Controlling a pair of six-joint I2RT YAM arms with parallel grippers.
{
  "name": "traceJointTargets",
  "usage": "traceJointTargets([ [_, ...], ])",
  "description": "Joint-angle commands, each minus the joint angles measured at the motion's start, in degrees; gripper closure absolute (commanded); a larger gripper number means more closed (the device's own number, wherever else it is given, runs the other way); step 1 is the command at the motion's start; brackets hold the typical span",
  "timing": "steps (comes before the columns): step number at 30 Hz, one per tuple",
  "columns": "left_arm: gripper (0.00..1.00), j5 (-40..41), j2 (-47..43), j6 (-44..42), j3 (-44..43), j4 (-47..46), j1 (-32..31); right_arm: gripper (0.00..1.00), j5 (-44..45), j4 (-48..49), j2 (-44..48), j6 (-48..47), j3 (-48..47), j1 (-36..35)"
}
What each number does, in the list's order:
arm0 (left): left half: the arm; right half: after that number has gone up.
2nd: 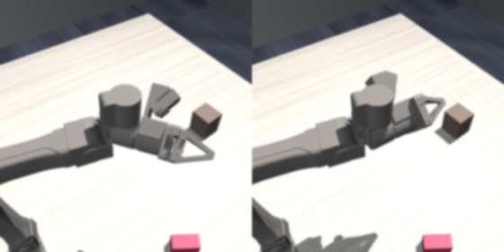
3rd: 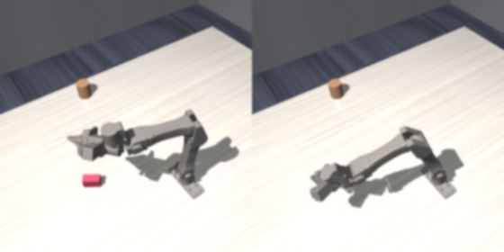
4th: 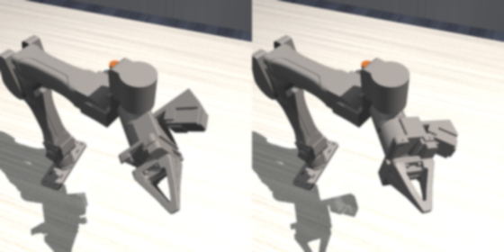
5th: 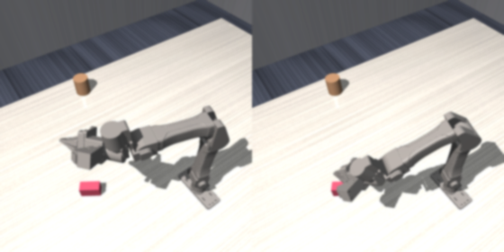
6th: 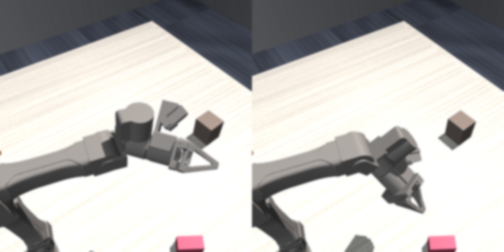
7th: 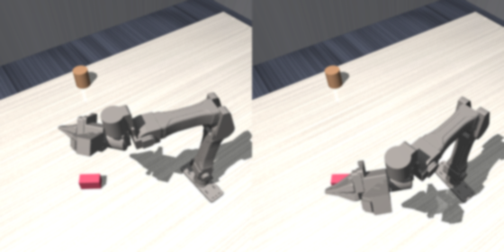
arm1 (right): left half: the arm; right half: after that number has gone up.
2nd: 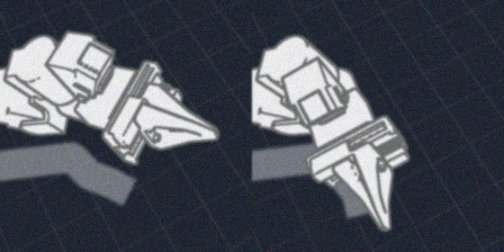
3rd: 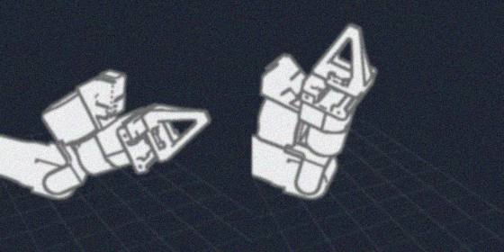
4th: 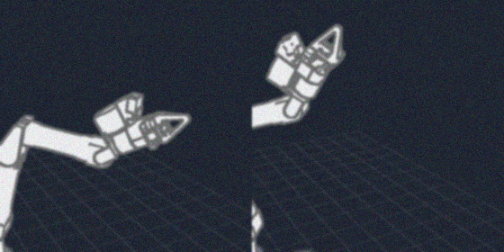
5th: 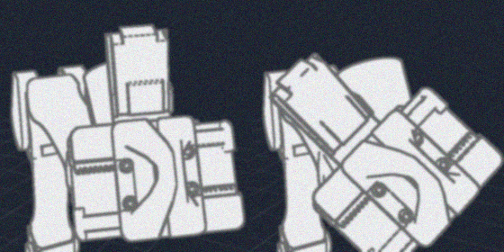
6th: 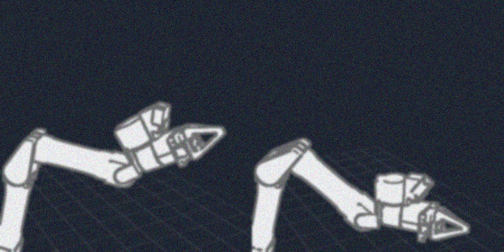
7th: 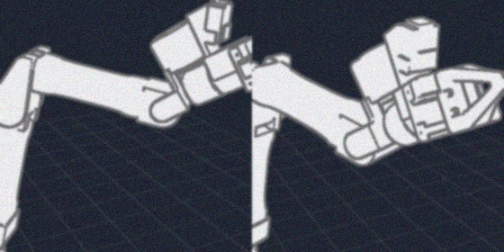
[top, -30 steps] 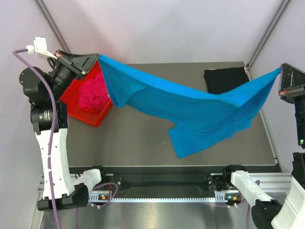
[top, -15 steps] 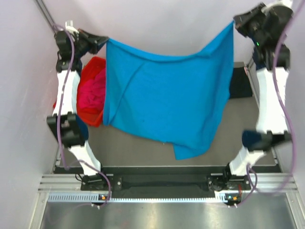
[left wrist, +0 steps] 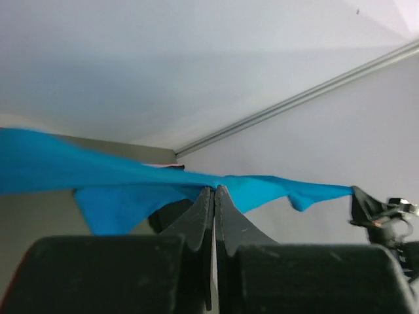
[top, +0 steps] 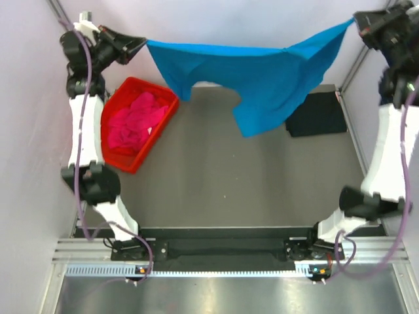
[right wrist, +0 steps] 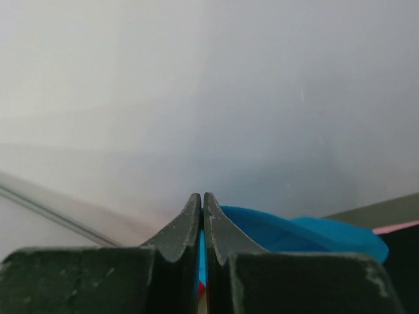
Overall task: Fold and stack the t-shirts
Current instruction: Flatten the tshirt out
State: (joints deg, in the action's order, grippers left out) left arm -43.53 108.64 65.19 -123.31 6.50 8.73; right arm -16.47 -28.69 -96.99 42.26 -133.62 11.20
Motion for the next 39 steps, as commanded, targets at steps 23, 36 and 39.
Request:
traceJointTargets([
  [23,1.0,14.61,-70.4,-23.89,89.29,26.89,-0.38,1.0,15.05,-35.38,70.71,-13.34,81.78,1.46],
  [36,1.0,21.38,-70.24,-21.95,89.55,30.24,-0.3,1.0,27.02,-36.62,71.42,-15.55,77.98,1.02],
  [39,1.0,20.06,-69.88,-18.7,91.31,29.62,-0.38,1.0,23.07,-31.99,69.75,-14.49,81.4,1.1],
])
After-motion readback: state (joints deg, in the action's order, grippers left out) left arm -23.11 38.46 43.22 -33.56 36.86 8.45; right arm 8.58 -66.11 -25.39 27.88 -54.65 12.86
